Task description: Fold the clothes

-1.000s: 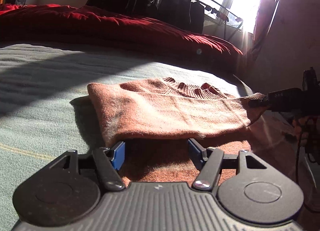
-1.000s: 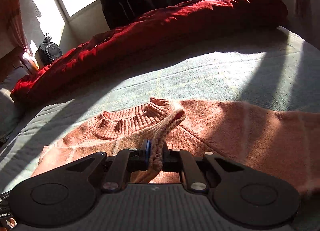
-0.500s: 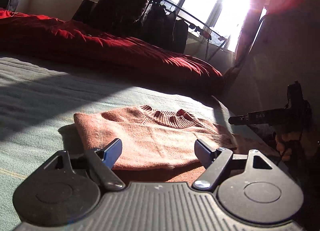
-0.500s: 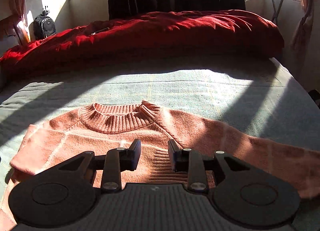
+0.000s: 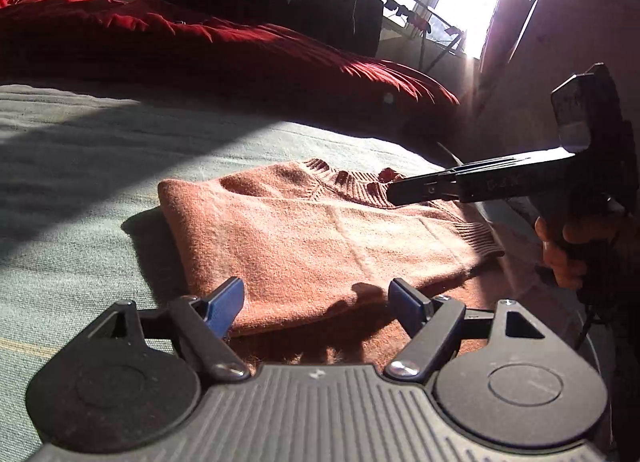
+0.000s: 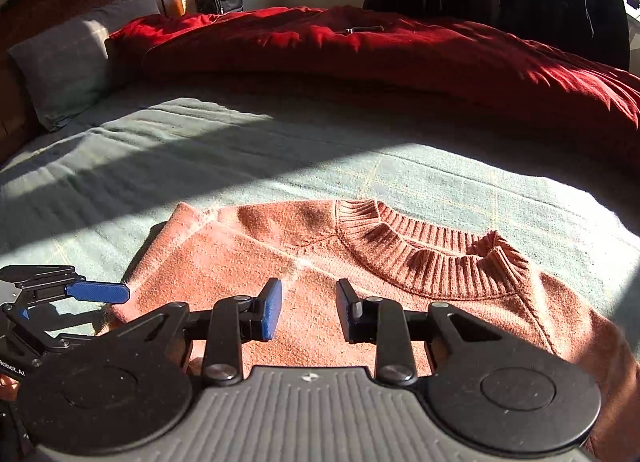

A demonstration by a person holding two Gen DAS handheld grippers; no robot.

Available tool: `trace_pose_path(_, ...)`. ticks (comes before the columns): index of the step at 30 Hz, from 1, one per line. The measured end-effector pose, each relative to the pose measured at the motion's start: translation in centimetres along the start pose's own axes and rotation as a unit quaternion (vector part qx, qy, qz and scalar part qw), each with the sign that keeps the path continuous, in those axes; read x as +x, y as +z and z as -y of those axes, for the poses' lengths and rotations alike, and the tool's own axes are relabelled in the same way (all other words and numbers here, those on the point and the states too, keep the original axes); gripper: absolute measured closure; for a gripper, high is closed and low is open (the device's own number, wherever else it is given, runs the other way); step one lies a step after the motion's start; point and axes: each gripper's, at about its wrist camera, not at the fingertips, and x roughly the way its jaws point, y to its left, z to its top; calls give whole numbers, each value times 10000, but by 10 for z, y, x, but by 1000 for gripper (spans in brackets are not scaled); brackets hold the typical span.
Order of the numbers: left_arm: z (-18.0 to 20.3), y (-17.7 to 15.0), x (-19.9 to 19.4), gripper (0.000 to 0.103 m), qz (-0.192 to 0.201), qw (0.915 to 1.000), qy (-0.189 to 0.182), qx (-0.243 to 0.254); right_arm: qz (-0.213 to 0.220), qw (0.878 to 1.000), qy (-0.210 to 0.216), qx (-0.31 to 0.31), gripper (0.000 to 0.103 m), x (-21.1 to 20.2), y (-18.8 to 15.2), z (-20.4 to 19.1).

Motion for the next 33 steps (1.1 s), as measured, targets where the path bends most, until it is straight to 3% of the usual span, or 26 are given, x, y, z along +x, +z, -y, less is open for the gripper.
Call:
trace_pose_path(5, -8, -2, 7, 24, -237, 9995, -166, -98, -187, 9957, 796, -430, 70, 32, 28, -42)
trace_pose_path(8, -10, -2, 0, 23, -269, 9991, -305, -104, -485, 9905, 1095, -677, 79, 59, 40, -62)
trace_pose_path(10, -10, -4, -1, 23, -307, 9990, -333, -56, -667, 9863, 1246, -848, 79, 77, 45, -74)
trace_pose_path(13, -10, -5, 1, 23, -337, 9989, -340, -15, -895, 9801, 1393, -1096, 79, 102, 47, -87)
trace_pose_path(17, -10, -5, 1, 21, -356, 9987, -364, 18, -1119, 9779, 1276, -1217, 79, 129, 39, -91)
trace_pose_path(23, -3, -4, -5, 21, -281, 9988, -372, 152, -1009, 9736, 1440, -1459, 79, 89, 39, -74)
trace_pose_path(28, -1, -5, 0, 20, -327, 9983, -422, 228, -1091, 9716, 1403, -1562, 78, 57, 20, -47)
trace_pose_path(33, -4, -4, -2, 20, -232, 9987, -417, 203, -1265, 9763, 1231, -1256, 78, 63, -3, -30)
